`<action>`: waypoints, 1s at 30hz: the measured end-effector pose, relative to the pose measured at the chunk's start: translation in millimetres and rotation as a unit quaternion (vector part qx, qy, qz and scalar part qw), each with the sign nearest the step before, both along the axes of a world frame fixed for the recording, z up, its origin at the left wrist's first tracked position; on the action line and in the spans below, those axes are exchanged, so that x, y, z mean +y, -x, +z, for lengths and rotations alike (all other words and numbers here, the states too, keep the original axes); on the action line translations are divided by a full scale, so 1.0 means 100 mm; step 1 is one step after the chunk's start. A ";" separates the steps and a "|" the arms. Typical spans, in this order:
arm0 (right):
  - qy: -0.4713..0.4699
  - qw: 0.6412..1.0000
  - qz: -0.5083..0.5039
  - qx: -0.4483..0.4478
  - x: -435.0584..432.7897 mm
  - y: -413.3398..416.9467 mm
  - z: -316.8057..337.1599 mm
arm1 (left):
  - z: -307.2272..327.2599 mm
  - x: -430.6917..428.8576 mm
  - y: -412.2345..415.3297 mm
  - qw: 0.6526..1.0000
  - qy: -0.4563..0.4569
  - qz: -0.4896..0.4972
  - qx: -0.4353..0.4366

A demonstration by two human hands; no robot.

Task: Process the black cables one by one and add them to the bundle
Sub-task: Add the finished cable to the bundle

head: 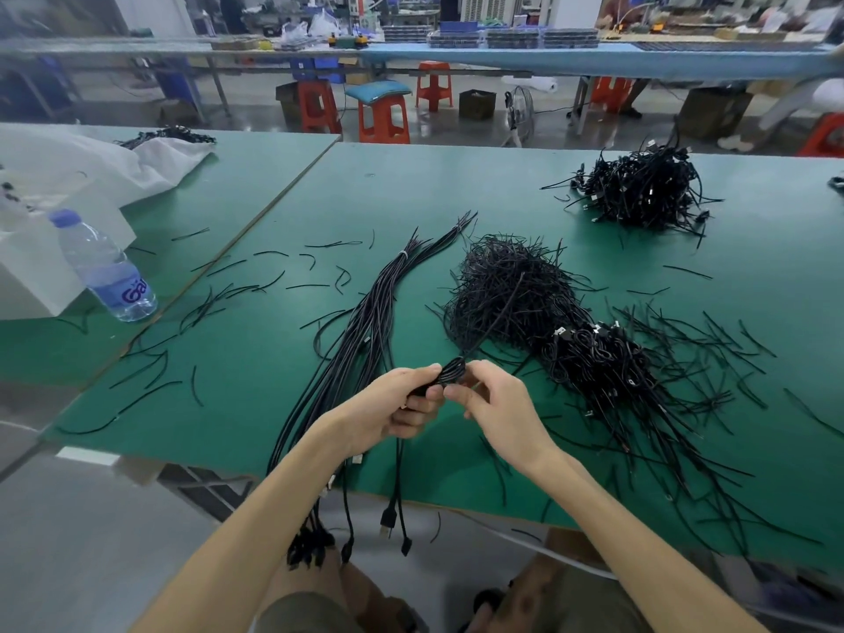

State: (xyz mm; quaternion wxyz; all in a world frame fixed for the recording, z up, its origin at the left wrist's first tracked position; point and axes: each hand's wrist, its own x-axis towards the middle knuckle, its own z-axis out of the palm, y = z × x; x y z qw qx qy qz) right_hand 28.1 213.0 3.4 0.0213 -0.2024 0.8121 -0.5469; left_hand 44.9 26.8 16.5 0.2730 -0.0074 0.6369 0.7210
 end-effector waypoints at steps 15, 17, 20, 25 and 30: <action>-0.031 0.998 -0.019 0.060 0.03 -0.10 -0.04 | -0.03 0.13 -0.09 0.998 -0.008 0.063 -0.014; -0.045 0.997 -0.012 0.066 0.01 -0.12 -0.05 | -0.05 0.13 -0.09 0.998 -0.023 0.060 -0.010; -0.071 0.995 -0.011 0.064 0.00 -0.14 -0.07 | -0.07 0.10 -0.10 0.998 -0.040 0.037 -0.009; -0.069 0.994 -0.029 0.079 0.00 -0.18 -0.05 | -0.09 0.09 -0.12 0.998 -0.052 0.013 -0.015; -0.087 0.990 -0.041 0.101 0.03 -0.18 -0.06 | -0.07 0.12 -0.08 0.986 0.146 0.033 0.072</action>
